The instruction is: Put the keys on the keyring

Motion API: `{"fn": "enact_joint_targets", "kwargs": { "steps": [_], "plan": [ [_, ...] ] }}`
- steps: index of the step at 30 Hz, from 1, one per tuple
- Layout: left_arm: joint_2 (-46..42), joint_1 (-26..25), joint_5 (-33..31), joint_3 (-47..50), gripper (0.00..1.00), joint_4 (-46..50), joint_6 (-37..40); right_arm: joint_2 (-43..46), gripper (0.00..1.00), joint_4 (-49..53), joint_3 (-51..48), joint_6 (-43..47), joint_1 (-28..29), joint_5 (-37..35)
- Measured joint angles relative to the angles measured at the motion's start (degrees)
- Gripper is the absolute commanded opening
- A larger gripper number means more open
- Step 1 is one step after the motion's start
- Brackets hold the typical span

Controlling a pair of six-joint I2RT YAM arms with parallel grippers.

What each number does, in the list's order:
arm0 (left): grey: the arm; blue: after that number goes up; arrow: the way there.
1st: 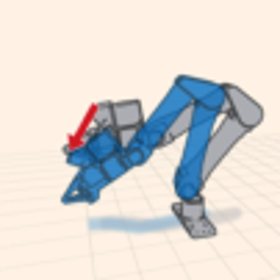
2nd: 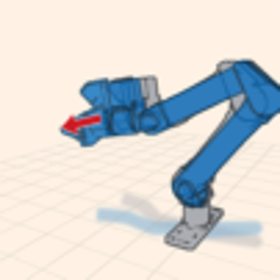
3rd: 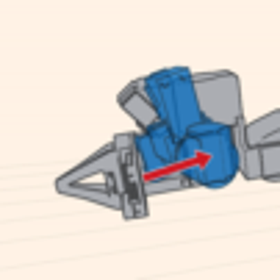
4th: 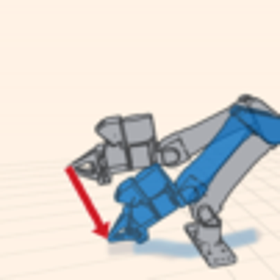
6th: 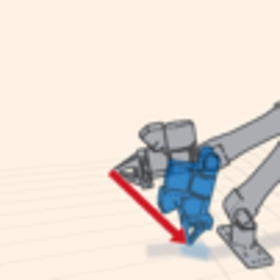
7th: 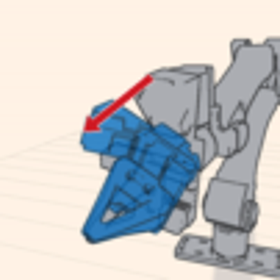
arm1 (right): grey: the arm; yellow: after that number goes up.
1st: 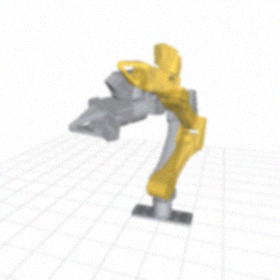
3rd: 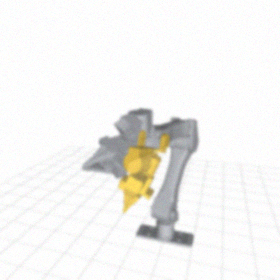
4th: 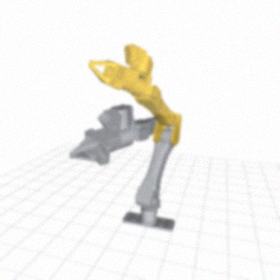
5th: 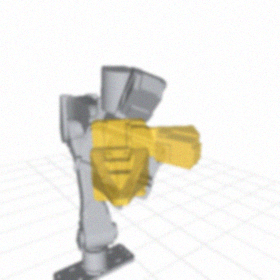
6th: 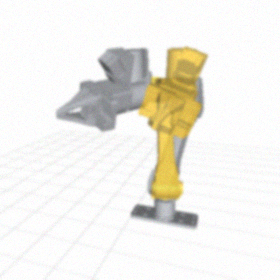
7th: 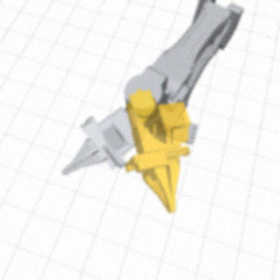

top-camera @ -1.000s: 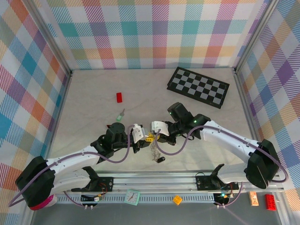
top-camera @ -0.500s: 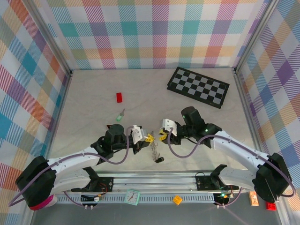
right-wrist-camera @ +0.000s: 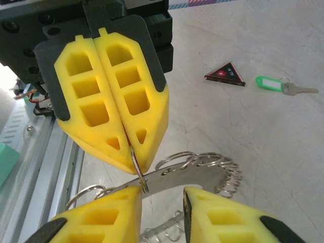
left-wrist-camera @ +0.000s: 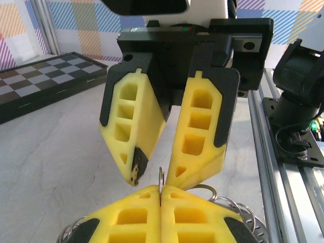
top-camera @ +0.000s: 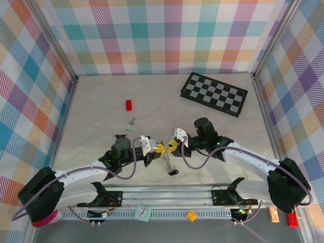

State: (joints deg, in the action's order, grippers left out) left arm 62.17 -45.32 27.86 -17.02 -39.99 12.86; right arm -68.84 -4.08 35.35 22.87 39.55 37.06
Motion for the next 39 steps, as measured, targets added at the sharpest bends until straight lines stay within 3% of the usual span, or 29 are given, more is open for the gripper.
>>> {"fn": "enact_joint_targets", "kwargs": {
  "steps": [5, 9, 17, 26, 39],
  "plan": [
    [0.37, 0.0, 0.0, 0.07, 0.0, -1.14, -0.24, -0.13, 0.17, -0.9, 0.0, -0.59, 0.0, 1.42],
    [0.46, 0.0, -0.11, 0.11, 0.0, -1.33, -0.46, -0.13, 0.0, -1.03, 0.02, -1.16, 0.0, 2.36],
    [-1.25, 0.0, -0.48, -0.61, 0.14, 2.75, 0.46, -0.11, 0.0, 6.54, 3.5, 2.56, 0.33, 2.25],
    [-2.05, 0.0, -0.26, -6.12, 0.13, 15.89, 4.98, -0.39, 0.0, 19.26, 10.49, 10.21, 2.14, -1.66],
    [-2.03, 0.0, 0.66, -7.15, 0.06, 22.56, 7.02, -4.94, 0.0, 26.08, 14.99, 15.63, 5.07, -6.25]
  ]
}}
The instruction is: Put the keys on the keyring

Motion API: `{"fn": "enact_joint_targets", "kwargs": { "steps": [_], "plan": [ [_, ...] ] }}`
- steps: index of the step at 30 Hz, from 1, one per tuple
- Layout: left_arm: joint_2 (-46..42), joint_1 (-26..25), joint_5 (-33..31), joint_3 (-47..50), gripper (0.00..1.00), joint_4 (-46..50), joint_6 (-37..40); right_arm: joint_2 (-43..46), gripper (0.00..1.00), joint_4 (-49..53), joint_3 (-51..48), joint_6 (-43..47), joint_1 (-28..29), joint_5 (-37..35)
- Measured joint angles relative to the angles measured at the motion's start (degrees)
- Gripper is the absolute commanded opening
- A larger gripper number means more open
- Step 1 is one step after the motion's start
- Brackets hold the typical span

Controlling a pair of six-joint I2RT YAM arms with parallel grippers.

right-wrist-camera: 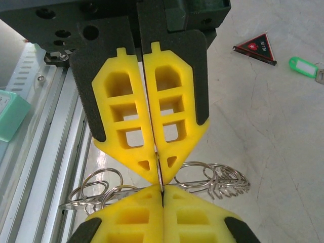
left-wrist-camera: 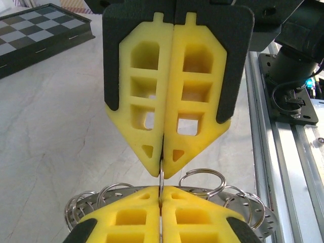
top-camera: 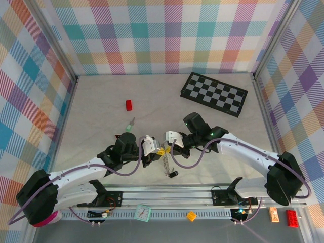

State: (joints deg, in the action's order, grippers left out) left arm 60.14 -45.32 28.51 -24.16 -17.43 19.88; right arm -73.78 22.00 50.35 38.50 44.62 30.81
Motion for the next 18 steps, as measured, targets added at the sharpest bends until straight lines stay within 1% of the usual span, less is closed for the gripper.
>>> {"fn": "enact_joint_targets", "kwargs": {
  "steps": [11, 14, 16, 17, 18],
  "plan": [
    [0.02, 0.0, 0.42, -0.07, 0.04, 0.85, 0.35, -0.76, 0.0, 1.4, 0.81, 1.22, 0.79, -0.87],
    [0.02, 0.0, 0.39, -0.07, 0.0, 0.79, 0.28, -0.76, 0.0, 1.44, 0.87, 1.22, 0.79, -0.87],
    [0.02, 0.0, 0.39, -0.07, 0.0, 0.76, 0.09, -0.76, 0.0, 1.42, 0.87, 1.18, 0.79, -0.85],
    [0.02, 0.0, 0.37, -0.07, 0.0, 0.72, -0.07, -0.76, 0.05, 1.29, 0.87, 1.03, 0.79, -0.85],
    [0.02, 0.0, 0.28, -0.04, 0.0, 0.66, -0.2, -0.74, 0.13, 1.14, 0.87, 0.76, 0.76, -0.87]
  ]
}}
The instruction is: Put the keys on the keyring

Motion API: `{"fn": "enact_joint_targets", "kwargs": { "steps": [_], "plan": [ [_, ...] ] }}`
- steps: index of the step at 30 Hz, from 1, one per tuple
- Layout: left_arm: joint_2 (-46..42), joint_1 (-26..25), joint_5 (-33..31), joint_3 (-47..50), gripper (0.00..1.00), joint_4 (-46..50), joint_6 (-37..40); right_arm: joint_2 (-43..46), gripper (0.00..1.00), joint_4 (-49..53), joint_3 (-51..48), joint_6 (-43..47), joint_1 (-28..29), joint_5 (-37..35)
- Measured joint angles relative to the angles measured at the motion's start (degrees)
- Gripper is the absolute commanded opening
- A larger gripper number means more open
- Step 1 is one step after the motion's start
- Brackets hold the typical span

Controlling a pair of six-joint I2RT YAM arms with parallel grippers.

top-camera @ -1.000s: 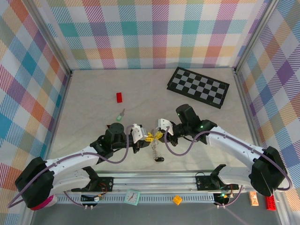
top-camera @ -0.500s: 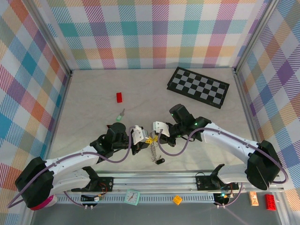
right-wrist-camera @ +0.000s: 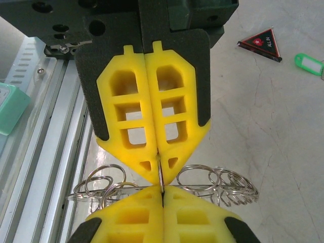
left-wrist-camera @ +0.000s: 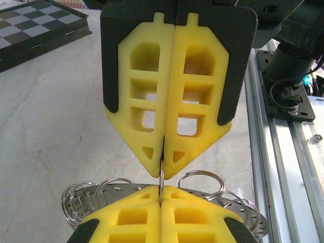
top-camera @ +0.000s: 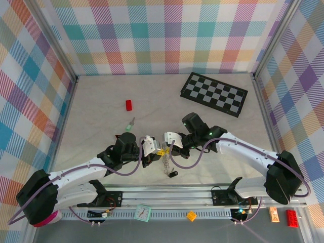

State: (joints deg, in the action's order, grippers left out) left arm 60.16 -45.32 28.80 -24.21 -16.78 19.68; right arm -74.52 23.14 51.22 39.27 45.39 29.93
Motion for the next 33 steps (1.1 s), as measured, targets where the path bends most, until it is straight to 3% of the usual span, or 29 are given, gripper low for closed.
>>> {"fn": "enact_joint_targets", "kwargs": {
  "steps": [1, 8, 24, 29, 33],
  "plan": [
    [-0.02, 0.0, -0.13, 0.02, 0.0, -0.28, -0.17, 0.09, 0.18, -0.48, -0.13, -0.48, -0.04, 0.0],
    [-1.86, 0.0, -1.22, 0.57, 0.0, -3.37, -0.81, 5.66, 0.26, -5.62, -4.72, -4.31, -2.23, 2.01],
    [-1.73, 0.0, -1.18, 0.87, 0.0, -4.33, -0.85, 4.87, 0.25, -9.4, -5.7, -5.22, -2.32, 2.01],
    [-0.98, 0.0, -1.16, 0.87, 0.0, -4.33, -0.85, 4.81, 0.19, -10.27, -5.7, -5.57, -2.32, 2.05],
    [-0.85, 0.0, -1.18, 0.87, 0.0, -4.28, -0.87, 4.04, 0.04, -10.19, -5.7, -5.79, -2.29, 2.78]
  ]
}}
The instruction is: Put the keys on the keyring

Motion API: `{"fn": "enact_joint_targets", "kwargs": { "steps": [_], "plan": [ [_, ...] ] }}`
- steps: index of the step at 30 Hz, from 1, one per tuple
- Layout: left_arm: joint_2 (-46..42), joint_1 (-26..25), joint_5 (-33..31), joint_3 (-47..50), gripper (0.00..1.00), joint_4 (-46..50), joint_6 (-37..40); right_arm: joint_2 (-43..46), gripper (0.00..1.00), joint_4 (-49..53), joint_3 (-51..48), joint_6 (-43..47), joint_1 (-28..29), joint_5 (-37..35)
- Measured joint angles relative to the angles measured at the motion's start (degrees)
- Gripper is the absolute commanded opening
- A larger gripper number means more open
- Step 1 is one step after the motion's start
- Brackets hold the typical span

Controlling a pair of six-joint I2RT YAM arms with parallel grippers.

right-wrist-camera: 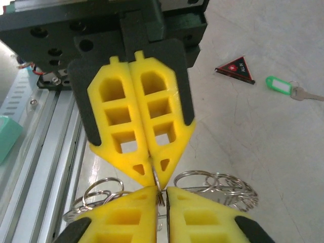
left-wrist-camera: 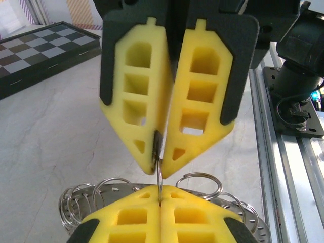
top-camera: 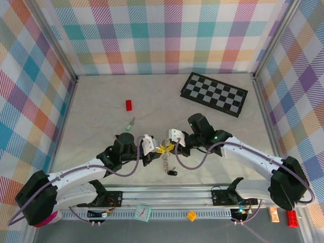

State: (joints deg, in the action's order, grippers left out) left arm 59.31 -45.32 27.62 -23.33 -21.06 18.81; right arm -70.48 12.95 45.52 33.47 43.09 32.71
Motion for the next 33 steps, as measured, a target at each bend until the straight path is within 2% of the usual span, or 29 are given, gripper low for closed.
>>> {"fn": "enact_joint_targets", "kwargs": {
  "steps": [2, 7, 12, 14, 17, 20, 21, 22, 23, 29, 31, 33],
  "plan": [
    [0.09, 0.0, -0.02, 0.0, 0.0, 0.37, -0.09, -0.57, 0.0, 0.0, 0.0, -0.04, -0.04, 0.55],
    [0.63, 0.0, -0.09, 0.0, 0.11, 1.14, -0.22, -1.64, 0.0, 0.2, 0.02, 0.24, 0.0, 0.98],
    [0.96, 0.0, -0.15, 0.0, 0.15, 1.16, -0.35, -2.51, 0.0, 1.7, 0.63, 0.44, 0.28, 1.22],
    [1.05, 0.0, -0.17, 0.0, 0.13, 1.16, -0.33, -2.91, 0.0, 2.25, 1.01, 0.5, 0.37, 1.22],
    [1.11, 0.0, 0.2, 0.0, 0.01, 1.44, -0.31, -3.1, 0.0, 2.62, 1.22, 0.85, 0.37, 1.01],
    [1.14, 0.0, 0.42, 0.0, 0.0, 1.46, -0.09, -3.1, 0.0, 2.99, 1.36, 1.27, 0.37, 0.94],
    [1.14, 0.0, 0.44, 0.0, 0.0, 1.44, -0.09, -3.1, 0.09, 3.02, 1.4, 1.29, 0.37, 0.9],
    [1.14, 0.0, 0.42, 0.0, 0.0, 1.44, -0.09, -3.1, 0.23, 2.99, 1.4, 1.31, 0.37, 0.85],
    [1.16, 0.0, 0.42, 0.0, 0.0, 1.4, -0.09, -3.08, 0.28, 2.95, 1.4, 0.83, 0.37, 0.76],
    [0.85, 0.0, -0.98, 0.0, 0.0, 1.46, -0.09, 3.43, 0.39, -2.86, -2.49, -4.31, -2.38, -0.04],
    [0.07, 0.0, -1.9, 0.0, 0.0, 1.55, -0.09, 7.54, 0.49, -5.73, -5.01, -7.43, -4.26, -1.97],
    [-1.27, 0.0, -3.02, 0.0, 0.0, 2.14, -0.11, 9.92, 0.52, -8.41, -6.62, -10.93, -5.29, -5.38]
  ]
}}
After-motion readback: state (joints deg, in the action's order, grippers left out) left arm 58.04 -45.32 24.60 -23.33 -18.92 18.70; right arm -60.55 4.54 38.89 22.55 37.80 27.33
